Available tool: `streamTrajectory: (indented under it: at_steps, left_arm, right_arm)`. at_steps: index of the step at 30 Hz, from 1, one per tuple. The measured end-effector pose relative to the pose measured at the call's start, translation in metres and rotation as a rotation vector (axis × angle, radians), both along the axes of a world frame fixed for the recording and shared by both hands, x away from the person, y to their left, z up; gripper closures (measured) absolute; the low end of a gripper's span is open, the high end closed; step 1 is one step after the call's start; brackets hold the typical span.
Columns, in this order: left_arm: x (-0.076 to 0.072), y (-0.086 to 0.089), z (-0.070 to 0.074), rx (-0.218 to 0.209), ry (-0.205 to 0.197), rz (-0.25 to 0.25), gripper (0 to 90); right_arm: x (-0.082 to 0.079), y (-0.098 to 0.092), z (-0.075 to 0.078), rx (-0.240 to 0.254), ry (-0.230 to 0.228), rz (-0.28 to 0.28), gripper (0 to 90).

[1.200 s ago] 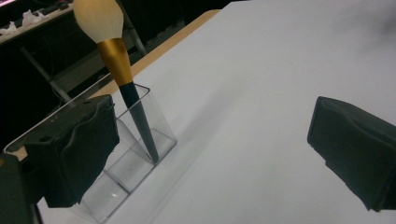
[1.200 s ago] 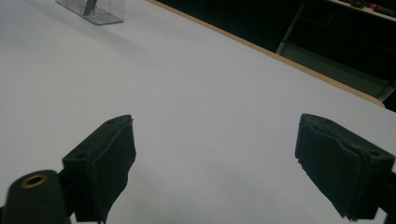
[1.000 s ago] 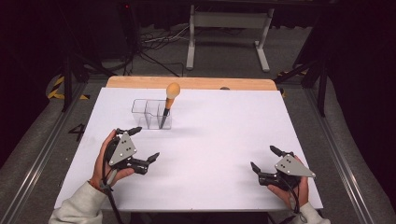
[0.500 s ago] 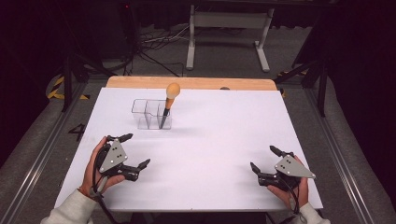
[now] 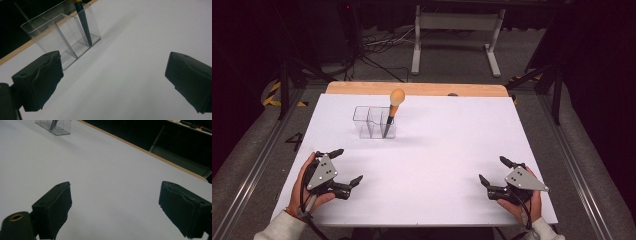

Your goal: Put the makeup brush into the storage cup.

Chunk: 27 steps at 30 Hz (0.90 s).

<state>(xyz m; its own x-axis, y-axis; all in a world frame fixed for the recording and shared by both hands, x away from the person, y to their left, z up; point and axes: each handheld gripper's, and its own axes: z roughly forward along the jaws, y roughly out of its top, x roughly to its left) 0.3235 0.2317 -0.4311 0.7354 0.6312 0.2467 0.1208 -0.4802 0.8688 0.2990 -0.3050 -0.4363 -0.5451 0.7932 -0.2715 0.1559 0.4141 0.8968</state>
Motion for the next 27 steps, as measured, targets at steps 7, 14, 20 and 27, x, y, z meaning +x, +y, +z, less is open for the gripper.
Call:
streamTrajectory:
  at_steps: [7,14,20,27]
  left_arm:
    - [-0.004,0.009,-0.014,-0.02,0.049,0.029,1.6]
    - [-0.008,0.02,-0.018,-0.058,0.069,0.049,1.6]
    - [-0.009,0.023,-0.019,-0.087,0.075,0.066,1.6]
    - [-0.01,0.02,-0.018,-0.079,0.067,0.049,1.6]
  right_arm:
    - [-0.001,0.0,0.001,0.033,-0.002,0.029,6.9]
    - [-0.002,0.005,0.0,0.027,0.012,0.067,5.1]
    - [-0.001,0.007,-0.001,0.017,0.019,0.066,4.2]
    - [-0.002,0.007,-0.002,0.014,0.024,0.059,4.3]
